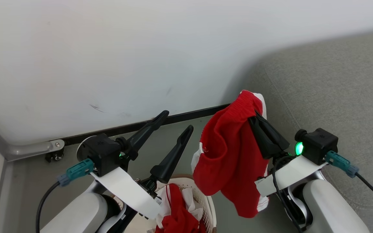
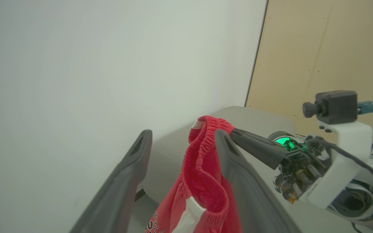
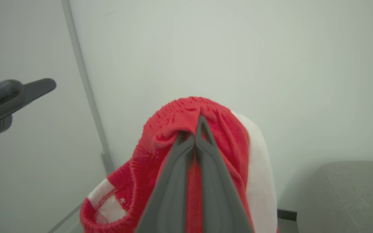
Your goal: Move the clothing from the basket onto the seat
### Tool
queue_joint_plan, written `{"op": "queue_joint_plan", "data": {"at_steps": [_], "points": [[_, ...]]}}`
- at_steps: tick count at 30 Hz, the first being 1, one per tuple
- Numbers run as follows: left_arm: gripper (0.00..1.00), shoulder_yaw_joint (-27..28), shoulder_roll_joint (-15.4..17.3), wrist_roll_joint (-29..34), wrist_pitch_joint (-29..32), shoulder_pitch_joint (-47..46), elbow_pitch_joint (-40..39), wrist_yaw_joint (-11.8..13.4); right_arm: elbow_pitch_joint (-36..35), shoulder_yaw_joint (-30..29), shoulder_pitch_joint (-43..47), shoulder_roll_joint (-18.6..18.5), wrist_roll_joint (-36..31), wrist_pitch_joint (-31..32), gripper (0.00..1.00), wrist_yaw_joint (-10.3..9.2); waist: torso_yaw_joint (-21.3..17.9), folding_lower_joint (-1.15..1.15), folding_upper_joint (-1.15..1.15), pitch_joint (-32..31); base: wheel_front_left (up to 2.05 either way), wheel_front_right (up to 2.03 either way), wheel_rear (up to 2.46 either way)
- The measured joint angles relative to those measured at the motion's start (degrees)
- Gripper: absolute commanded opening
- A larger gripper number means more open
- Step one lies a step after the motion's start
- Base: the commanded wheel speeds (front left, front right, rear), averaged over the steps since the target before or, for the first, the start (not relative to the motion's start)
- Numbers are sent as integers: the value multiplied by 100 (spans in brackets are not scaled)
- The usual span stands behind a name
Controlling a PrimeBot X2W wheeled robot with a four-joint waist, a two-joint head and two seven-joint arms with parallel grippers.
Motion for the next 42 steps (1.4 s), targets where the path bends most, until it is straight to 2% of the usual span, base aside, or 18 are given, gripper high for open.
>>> {"op": "queue_joint_plan", "data": {"at_steps": [12,42], "points": [[100,-57,-8,-31,51,-2,13,-78,-358,-402,203,4,-260,0,0,0,-429,0,0,146,0,0,0],[100,-91,234,152,179,-9,-108,-91,-1026,-435,510,24,-357,0,0,0,-1702,0,0,702,0,0,0]]}}
